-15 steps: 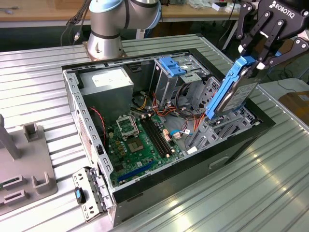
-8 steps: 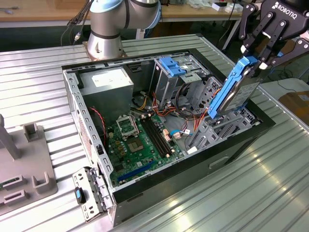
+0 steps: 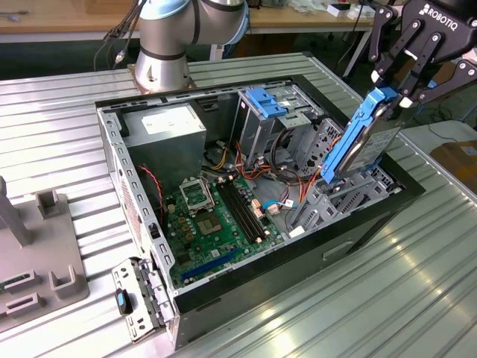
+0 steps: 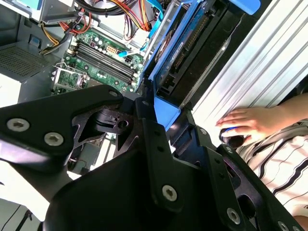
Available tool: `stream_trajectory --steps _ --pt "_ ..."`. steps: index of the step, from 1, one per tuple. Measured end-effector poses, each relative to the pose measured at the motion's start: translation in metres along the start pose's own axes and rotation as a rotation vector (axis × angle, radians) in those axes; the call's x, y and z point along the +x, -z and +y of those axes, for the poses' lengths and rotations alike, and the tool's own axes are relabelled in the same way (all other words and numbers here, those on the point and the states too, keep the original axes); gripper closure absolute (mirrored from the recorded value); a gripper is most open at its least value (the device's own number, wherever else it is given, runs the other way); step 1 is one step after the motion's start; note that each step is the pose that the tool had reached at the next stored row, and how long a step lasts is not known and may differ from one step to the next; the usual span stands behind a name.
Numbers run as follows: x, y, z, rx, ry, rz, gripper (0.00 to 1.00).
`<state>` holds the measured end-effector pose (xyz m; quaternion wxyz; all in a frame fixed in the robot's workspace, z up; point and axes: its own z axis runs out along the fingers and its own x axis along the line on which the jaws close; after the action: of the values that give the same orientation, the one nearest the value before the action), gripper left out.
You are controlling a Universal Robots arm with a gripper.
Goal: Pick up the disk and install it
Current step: 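Pick up the disk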
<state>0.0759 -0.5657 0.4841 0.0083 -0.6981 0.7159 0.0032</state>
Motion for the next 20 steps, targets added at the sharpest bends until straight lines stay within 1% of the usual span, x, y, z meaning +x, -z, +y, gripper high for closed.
stream_trajectory --steps 7,13,14,15,16,18,20 --pt "0.0 -0.001 0.0 0.0 0.0 0.0001 0.64" --pt "0.0001 -0.0038 0.0 0.0004 0.0 0.0001 0.64" --pt "0.0001 -0.0045 0.0 0.0019 0.0 0.0001 0.64" --pt "0.0001 -0.0062 0.0 0.0079 0.0 -0.0001 0.64" --pt "0.0001 -0.0073 0.0 0.0114 0.001 -0.0001 0.64" --pt "0.0001 -0.0086 0.0 0.0137 0.001 -0.0003 0.64" --pt "0.0002 -0.0113 0.0001 0.0149 0.001 -0.0002 0.64"
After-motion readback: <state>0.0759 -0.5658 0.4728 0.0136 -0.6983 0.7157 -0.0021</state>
